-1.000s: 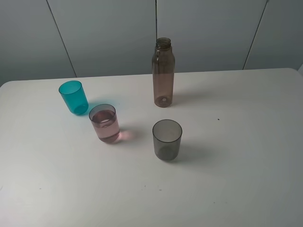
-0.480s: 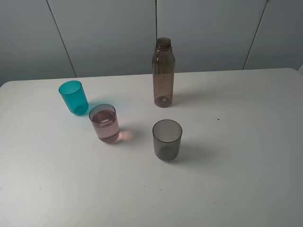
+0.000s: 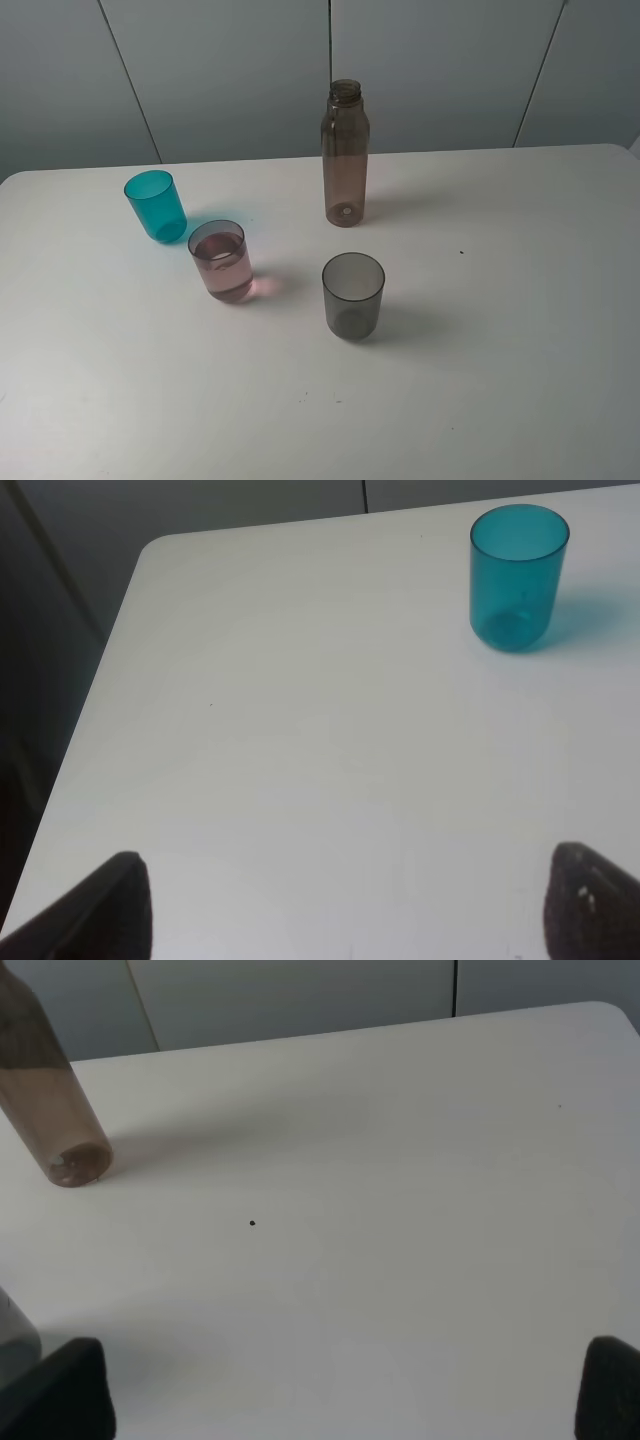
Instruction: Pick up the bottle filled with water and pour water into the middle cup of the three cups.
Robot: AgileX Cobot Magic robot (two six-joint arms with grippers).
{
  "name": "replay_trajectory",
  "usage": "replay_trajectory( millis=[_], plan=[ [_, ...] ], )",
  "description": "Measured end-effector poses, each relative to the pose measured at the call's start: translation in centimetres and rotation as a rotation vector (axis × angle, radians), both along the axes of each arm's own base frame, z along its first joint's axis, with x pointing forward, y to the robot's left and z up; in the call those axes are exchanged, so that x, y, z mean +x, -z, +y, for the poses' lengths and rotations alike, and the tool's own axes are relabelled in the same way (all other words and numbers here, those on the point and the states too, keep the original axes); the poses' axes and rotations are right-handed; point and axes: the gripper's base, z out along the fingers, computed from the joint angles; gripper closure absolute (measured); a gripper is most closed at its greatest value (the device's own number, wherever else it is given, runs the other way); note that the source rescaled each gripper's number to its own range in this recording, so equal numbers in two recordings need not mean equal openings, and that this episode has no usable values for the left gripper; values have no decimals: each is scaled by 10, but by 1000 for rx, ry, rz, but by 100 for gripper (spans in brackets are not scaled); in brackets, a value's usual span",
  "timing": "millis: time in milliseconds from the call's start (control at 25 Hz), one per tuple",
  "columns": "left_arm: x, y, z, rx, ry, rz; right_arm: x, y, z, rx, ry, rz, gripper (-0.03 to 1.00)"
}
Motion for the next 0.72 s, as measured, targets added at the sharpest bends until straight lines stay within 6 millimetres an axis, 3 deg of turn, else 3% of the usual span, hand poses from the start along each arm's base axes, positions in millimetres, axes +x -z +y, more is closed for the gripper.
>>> replay_trajectory(
  millis=[720],
  plan=[
    [0, 0, 0, 0, 0, 0, 0, 0, 0, -88, -53, -4, -2]
  ],
)
